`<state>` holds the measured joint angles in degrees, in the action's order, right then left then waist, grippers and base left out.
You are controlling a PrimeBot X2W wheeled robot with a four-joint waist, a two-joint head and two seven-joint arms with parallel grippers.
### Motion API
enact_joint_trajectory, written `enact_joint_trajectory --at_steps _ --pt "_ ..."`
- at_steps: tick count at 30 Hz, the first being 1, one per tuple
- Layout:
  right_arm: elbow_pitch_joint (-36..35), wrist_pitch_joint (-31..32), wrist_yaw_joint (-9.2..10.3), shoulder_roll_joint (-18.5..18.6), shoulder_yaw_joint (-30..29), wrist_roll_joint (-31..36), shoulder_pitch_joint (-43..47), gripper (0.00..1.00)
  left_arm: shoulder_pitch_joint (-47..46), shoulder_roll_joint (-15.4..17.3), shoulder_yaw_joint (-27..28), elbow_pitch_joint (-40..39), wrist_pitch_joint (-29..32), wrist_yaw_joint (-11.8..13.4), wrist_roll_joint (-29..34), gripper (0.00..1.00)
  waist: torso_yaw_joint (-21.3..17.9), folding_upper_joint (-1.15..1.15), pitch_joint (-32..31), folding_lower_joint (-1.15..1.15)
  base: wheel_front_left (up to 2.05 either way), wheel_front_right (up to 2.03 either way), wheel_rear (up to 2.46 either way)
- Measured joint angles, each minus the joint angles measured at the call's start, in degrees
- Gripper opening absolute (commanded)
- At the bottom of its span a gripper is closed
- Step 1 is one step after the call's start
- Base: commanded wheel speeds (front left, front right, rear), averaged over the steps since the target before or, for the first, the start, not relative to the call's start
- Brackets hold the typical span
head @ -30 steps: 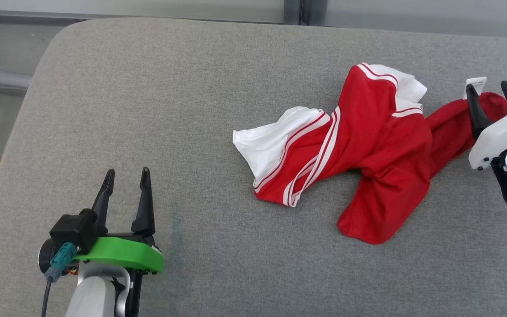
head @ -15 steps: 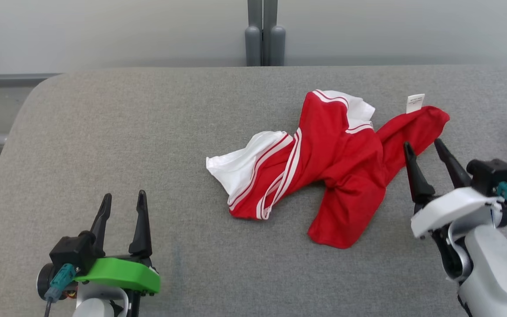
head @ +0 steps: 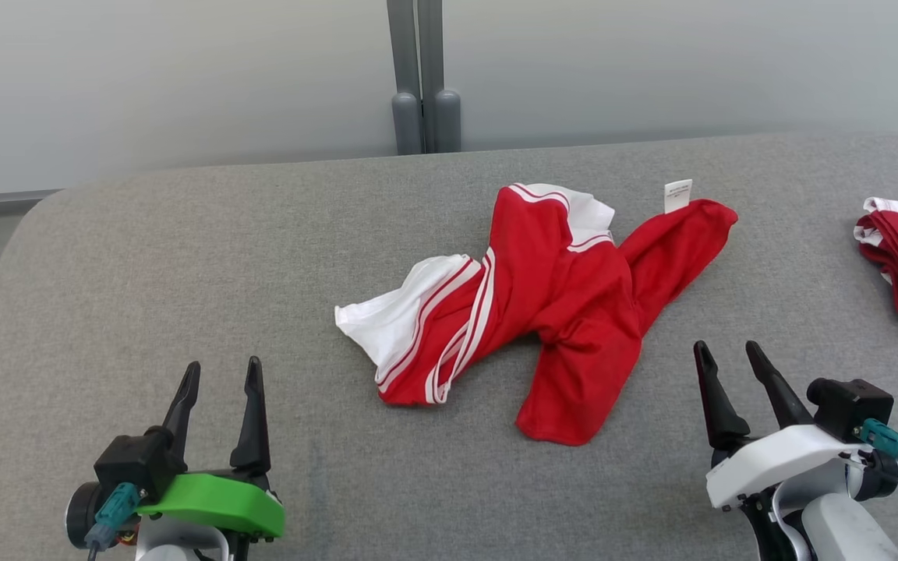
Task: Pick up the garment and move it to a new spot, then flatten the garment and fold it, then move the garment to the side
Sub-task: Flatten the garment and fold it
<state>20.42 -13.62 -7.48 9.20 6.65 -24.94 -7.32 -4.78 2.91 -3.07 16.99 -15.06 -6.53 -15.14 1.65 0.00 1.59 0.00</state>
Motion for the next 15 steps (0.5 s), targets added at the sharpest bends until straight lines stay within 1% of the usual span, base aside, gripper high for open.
enact_joint_trajectory --at_steps 5,8,12,15 --pt "-0.51 0.40 0.00 -0.77 -0.01 0.43 -0.01 1.00 -0.08 0.55 -0.49 0.21 0.00 -0.09 0.16 1.00 -0.37 0.00 0.06 0.00 0.00 0.00 0.00" --pt "-0.80 0.41 0.00 -0.81 -0.02 0.46 -0.01 1.00 -1.14 0.94 -1.85 0.59 0.48 -0.23 0.34 1.00 -0.61 0.00 0.21 0.00 0.00 0.00 0.00" --pt "-1.86 0.33 0.00 -0.68 -0.46 1.09 -0.30 1.00 -6.29 1.71 -5.04 0.52 4.59 -0.58 0.26 1.00 -1.20 0.00 0.99 0.00 0.00 0.00 0.00" --pt "-2.67 0.08 0.00 -0.64 -0.76 1.53 -1.44 1.00 -11.02 2.40 -7.70 1.10 10.99 -0.76 -0.52 1.00 -2.19 0.00 1.81 0.00 0.00 0.00 0.00"
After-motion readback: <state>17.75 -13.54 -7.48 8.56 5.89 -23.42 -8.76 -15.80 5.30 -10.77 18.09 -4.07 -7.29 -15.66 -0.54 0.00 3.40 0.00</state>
